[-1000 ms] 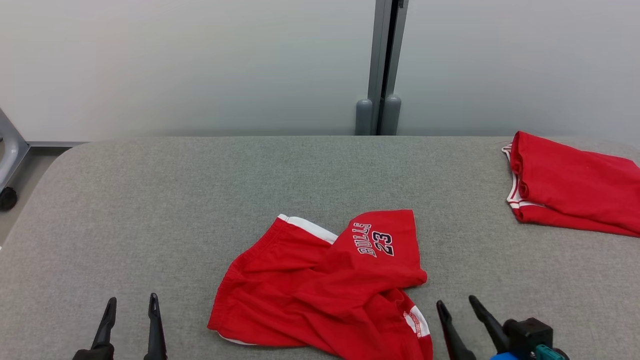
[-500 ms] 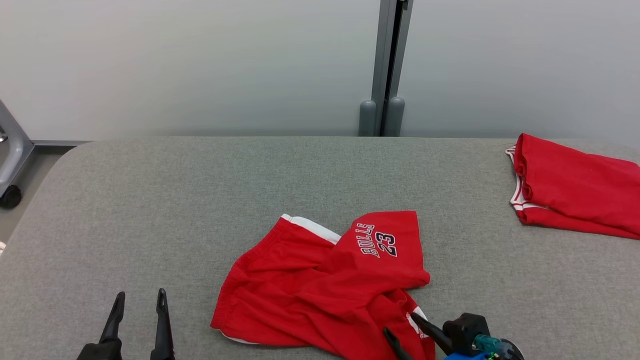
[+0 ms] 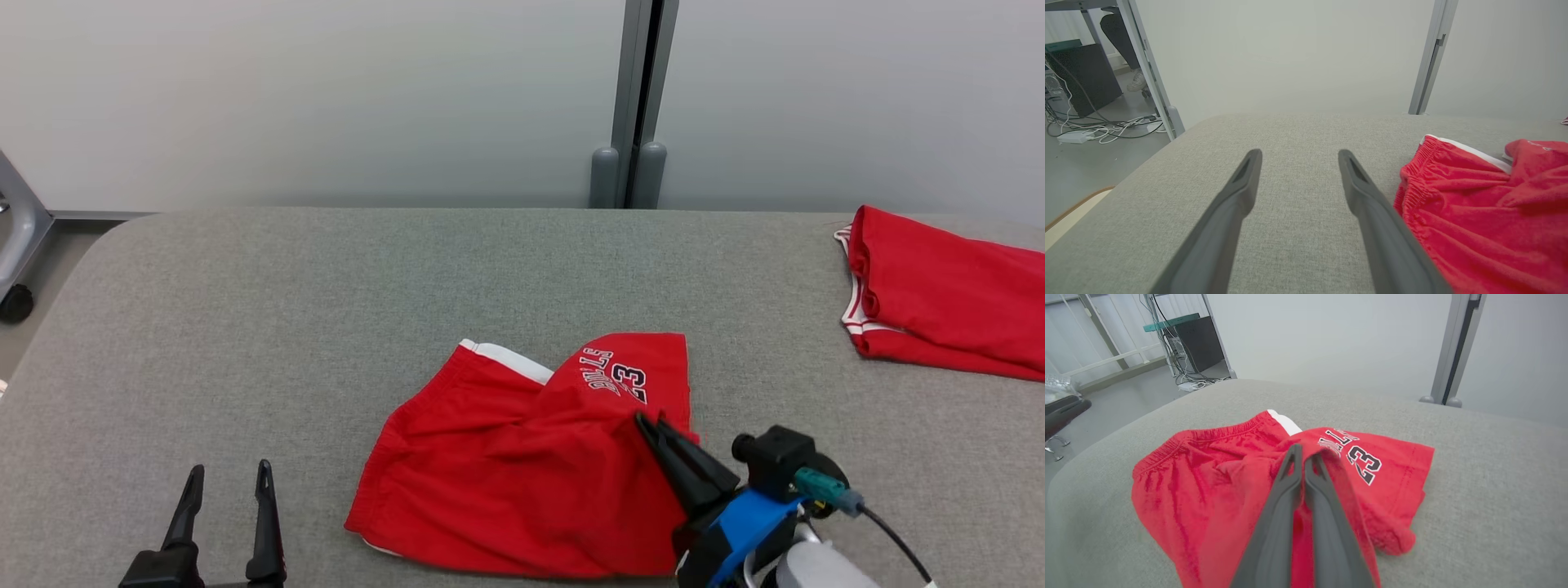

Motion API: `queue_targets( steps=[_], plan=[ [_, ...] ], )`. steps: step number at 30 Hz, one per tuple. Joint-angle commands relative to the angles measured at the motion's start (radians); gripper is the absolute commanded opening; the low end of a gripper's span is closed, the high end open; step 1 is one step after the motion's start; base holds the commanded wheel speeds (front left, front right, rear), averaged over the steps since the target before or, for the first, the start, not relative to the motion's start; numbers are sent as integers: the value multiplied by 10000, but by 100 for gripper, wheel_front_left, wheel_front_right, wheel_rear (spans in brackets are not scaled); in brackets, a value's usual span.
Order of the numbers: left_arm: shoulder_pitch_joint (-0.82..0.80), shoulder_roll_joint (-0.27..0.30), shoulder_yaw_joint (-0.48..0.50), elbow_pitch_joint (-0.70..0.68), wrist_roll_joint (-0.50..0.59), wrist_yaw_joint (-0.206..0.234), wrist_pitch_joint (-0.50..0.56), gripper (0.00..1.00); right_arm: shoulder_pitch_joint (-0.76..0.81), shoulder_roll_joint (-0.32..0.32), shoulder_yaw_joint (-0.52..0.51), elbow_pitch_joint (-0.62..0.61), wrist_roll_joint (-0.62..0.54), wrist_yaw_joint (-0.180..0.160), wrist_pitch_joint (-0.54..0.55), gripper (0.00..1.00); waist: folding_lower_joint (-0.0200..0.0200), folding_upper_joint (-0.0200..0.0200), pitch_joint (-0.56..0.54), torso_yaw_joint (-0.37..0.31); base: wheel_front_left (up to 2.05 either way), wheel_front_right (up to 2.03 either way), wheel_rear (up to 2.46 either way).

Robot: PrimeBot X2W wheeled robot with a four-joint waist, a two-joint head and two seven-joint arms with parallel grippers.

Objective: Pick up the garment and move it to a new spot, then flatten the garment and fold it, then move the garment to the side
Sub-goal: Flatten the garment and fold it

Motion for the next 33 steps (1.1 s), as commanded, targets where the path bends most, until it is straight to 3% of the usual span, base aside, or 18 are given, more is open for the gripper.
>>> queue_targets(
  steps=[1,10,25,27,28,33],
  plan=[
    [-215,-2,59,-23,-24,-43,-41,100,-250,-92,-46,-110,71,1,-74,0,-1,0,63,25,0,0,0],
    [-691,-71,-155,-106,8,-71,-41,100,-2388,-37,-704,342,-204,1,-187,0,-1,0,726,291,0,0,0],
    [-1670,-135,-583,19,-80,-99,-42,100,-6246,914,-740,5653,-215,1,21,0,-1,0,1745,901,0,0,0],
    [-1716,-139,-618,44,-110,-79,-42,100,-6445,983,-644,6102,-123,1,-40,60,-1,0,1768,922,0,0,0],
    [-1733,-139,-637,47,-119,-55,-42,100,-6528,1008,-598,6253,-64,1,-74,100,-1,0,1766,917,0,0,0],
    [-1597,-143,-576,44,-131,27,-42,100,-6374,831,-426,6297,254,1,-226,100,-1,0,1639,705,0,0,0]
  ],
)
